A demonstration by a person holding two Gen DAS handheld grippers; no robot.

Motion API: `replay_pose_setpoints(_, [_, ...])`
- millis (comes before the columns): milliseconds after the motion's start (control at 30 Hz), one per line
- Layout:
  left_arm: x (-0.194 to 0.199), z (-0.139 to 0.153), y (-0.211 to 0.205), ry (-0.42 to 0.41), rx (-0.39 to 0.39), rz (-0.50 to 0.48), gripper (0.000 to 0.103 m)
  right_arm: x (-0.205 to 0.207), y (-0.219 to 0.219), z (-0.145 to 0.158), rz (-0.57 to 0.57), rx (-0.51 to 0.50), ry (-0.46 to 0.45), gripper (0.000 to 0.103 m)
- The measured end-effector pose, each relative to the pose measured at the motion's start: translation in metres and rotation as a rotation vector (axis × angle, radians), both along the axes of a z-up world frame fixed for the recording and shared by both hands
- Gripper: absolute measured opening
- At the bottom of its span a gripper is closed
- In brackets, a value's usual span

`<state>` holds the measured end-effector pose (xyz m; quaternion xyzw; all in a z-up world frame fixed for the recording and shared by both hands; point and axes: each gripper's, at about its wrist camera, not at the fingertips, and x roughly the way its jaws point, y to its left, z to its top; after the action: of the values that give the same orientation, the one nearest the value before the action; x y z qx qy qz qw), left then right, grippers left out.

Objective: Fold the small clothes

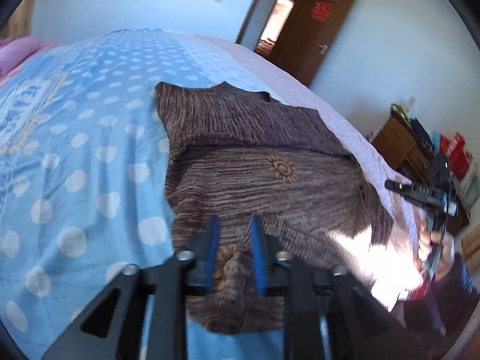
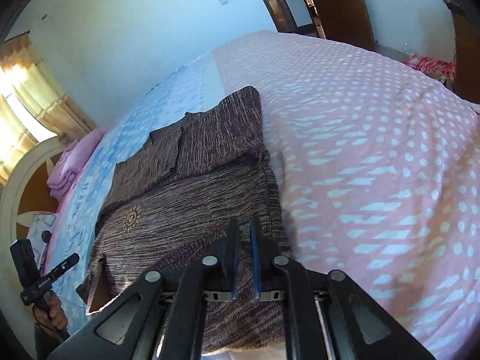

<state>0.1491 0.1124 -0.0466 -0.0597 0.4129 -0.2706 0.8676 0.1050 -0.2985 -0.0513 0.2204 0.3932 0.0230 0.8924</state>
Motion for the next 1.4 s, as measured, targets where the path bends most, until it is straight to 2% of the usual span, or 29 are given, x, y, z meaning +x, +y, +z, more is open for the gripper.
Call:
replay_pose_setpoints(33, [-0.004,0.002,0.002,-0.026,0.022,-0.018,0.049,-0.004,-0.006,0.004,-0.006,0.007,-0.008,0.046])
replay_pose_setpoints(100, [-0.008,0.004,0.0,-0.058,0.041,-0.072,0.053,-0.017,-0.009,0.01,-0.03,0.021,-0.054,0.066])
replay_pose_setpoints(200, [-0.007,-0.001,-0.019,-0.053,0.077,-0.176,0.053,-0.028,-0.004,0.018,-0.018,-0.006,-0.091,0.066])
replay_pose_setpoints(300, [0.001,-0.014,-0.042,-0.039,0.125,-0.226,0.053,-0.037,0.007,0.023,0.006,-0.048,-0.112,0.066])
replay_pose_setpoints(400, [0.012,-0.034,-0.058,0.026,0.153,-0.226,0.052,-0.04,0.014,0.027,0.023,-0.098,-0.109,0.066])
replay_pose_setpoints(533, [0.003,-0.036,-0.062,-0.015,0.176,-0.206,0.051,-0.045,0.015,0.028,0.037,-0.14,-0.102,0.066])
replay_pose_setpoints(600, [-0.002,-0.037,-0.059,-0.021,0.156,-0.195,0.043,-0.046,0.013,0.029,0.038,-0.171,-0.098,0.066])
replay_pose_setpoints(667, [-0.006,-0.037,-0.054,-0.012,0.127,-0.182,0.014,-0.045,0.009,0.028,0.037,-0.204,-0.091,0.066])
replay_pose_setpoints(700, [-0.006,-0.037,-0.051,0.011,0.09,-0.185,0.01,-0.044,0.007,0.027,0.035,-0.222,-0.084,0.066])
replay_pose_setpoints(800, [-0.008,-0.036,-0.052,0.015,0.042,-0.186,0.01,-0.036,0.003,0.024,0.065,-0.255,-0.059,0.066])
replay_pose_setpoints(900, [-0.011,-0.033,-0.055,-0.006,0.049,-0.183,0.01,-0.023,0.01,0.016,0.132,-0.312,-0.019,0.066])
replay_pose_setpoints(967, [-0.008,-0.034,-0.055,0.008,0.037,-0.18,0.01,-0.016,0.017,0.01,0.177,-0.349,-0.002,0.066])
replay_pose_setpoints(1100, [-0.004,-0.04,-0.063,0.017,0.076,-0.187,0.011,-0.001,0.041,-0.003,0.282,-0.347,0.016,0.066])
replay_pose_setpoints(1133, [-0.004,-0.039,-0.063,0.017,0.076,-0.196,0.013,0.004,0.048,-0.007,0.306,-0.357,0.022,0.066])
replay_pose_setpoints(1233, [-0.003,-0.04,-0.066,0.03,0.075,-0.222,0.028,0.017,0.07,-0.023,0.383,-0.408,0.062,0.066])
replay_pose_setpoints(1300, [-0.003,-0.04,-0.067,0.027,0.081,-0.224,0.03,0.021,0.078,-0.033,0.403,-0.45,0.081,0.066])
replay_pose_setpoints(1367, [-0.005,-0.04,-0.069,0.01,0.096,-0.223,0.024,0.02,0.077,-0.032,0.403,-0.441,0.074,0.059])
replay_pose_setpoints(1400, [-0.006,-0.039,-0.07,0.002,0.095,-0.22,0.019,0.019,0.075,-0.03,0.404,-0.422,0.075,0.033])
